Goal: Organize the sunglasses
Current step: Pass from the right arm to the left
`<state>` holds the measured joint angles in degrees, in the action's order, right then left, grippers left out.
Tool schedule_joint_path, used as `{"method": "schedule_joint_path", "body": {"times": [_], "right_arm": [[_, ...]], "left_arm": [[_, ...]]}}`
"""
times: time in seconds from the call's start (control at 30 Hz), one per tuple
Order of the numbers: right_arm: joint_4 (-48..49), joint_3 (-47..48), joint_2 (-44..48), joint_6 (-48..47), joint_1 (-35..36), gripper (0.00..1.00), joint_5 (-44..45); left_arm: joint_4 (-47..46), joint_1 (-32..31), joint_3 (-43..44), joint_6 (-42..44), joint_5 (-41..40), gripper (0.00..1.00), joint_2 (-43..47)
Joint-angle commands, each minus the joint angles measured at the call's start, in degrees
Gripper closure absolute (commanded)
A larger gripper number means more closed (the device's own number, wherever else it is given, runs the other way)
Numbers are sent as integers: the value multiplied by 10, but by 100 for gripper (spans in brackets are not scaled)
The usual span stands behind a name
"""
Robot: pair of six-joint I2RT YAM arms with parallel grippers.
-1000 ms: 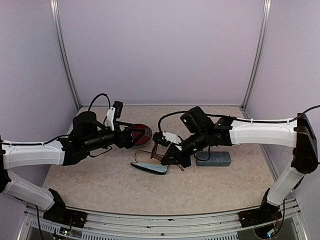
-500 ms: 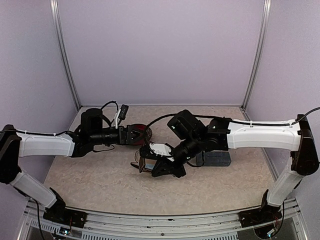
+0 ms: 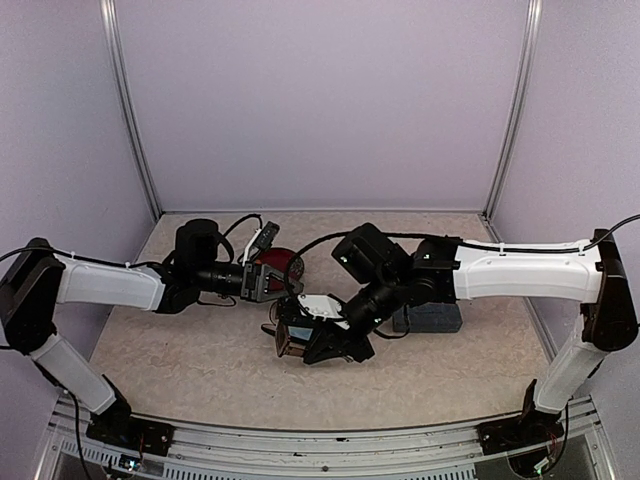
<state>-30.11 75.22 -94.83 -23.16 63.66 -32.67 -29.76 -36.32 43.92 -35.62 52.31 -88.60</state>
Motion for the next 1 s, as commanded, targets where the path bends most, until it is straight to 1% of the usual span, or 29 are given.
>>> {"method": "schedule_joint_path", "body": {"times": [0.0,0.27,0.43,0.57,0.73,0.77,0.8,0.87,0.93,0.97], "right_arm": [[0,5,1,-7,7,100,-8],[5,-10,2,-9,6,100,2],[14,-23,8,-8,6,100,9],[14,-31,13,-7,6,100,10],[14,-39,22,-5,6,100,9],[14,-41,24,-4,6,100,9],[12,-42,26,-4,6,100,8],[11,-43,29,1,6,100,6],[9,-45,32,6,6,100,3],[8,-47,33,9,6,100,6]], "left_arm": [[-9,-6,15,10,52,35,-8],[-18,-22,19,18,96,48,-18],[-2,-28,22,37,112,55,-24],[10,-28,22,49,117,58,-25],[46,-28,29,75,119,60,-26],[52,-27,31,80,116,59,-26],[54,-27,31,81,109,55,-24],[53,-22,27,81,78,47,-14],[45,-12,21,74,26,34,5],[37,-5,15,65,-4,31,15]]}}
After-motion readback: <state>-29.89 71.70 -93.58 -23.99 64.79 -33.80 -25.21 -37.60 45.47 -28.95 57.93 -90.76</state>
